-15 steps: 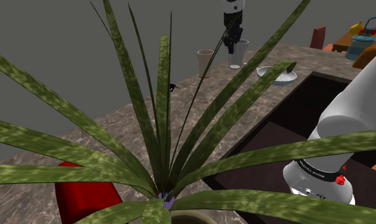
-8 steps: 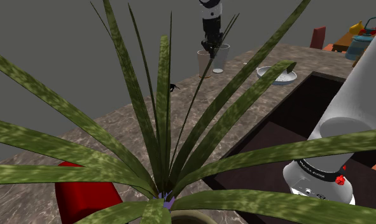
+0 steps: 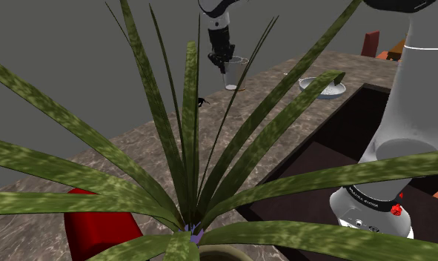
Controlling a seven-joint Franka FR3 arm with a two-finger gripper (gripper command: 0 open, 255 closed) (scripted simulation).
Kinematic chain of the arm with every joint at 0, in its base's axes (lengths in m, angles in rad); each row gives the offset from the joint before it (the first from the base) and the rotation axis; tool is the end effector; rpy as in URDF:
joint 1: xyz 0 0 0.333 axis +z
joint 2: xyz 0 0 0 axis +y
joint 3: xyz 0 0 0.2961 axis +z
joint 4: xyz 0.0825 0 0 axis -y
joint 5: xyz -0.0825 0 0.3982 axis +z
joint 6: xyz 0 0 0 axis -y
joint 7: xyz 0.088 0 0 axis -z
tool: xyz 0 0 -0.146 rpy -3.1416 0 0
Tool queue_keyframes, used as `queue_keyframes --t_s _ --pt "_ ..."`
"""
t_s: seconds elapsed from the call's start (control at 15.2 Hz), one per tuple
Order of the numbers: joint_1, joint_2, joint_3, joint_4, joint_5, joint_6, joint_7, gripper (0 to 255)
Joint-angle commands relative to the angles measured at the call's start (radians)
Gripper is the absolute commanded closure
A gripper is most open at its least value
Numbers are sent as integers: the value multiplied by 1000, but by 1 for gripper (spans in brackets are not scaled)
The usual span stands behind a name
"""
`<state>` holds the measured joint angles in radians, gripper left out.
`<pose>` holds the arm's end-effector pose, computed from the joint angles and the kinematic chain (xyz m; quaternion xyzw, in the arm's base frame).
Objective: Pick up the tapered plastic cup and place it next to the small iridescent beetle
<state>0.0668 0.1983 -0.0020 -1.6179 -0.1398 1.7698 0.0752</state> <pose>0.6268 0.0232 0.4416 0.9973 0.0102 -0.0183 0.0698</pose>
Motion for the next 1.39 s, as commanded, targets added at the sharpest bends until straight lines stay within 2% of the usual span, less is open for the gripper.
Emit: queue_keyframes --t_s 0.0,0.33,0.53,0.59,1.32 --pt "19 67 12 72 -1 -9 32 255" --pt "70 248 35 309 -7 -75 95 255" --pt "104 383 42 504 -12 -139 125 255" --pt "118 446 44 600 -14 -174 134 255" --pt "113 434 44 432 -17 -19 153 255"
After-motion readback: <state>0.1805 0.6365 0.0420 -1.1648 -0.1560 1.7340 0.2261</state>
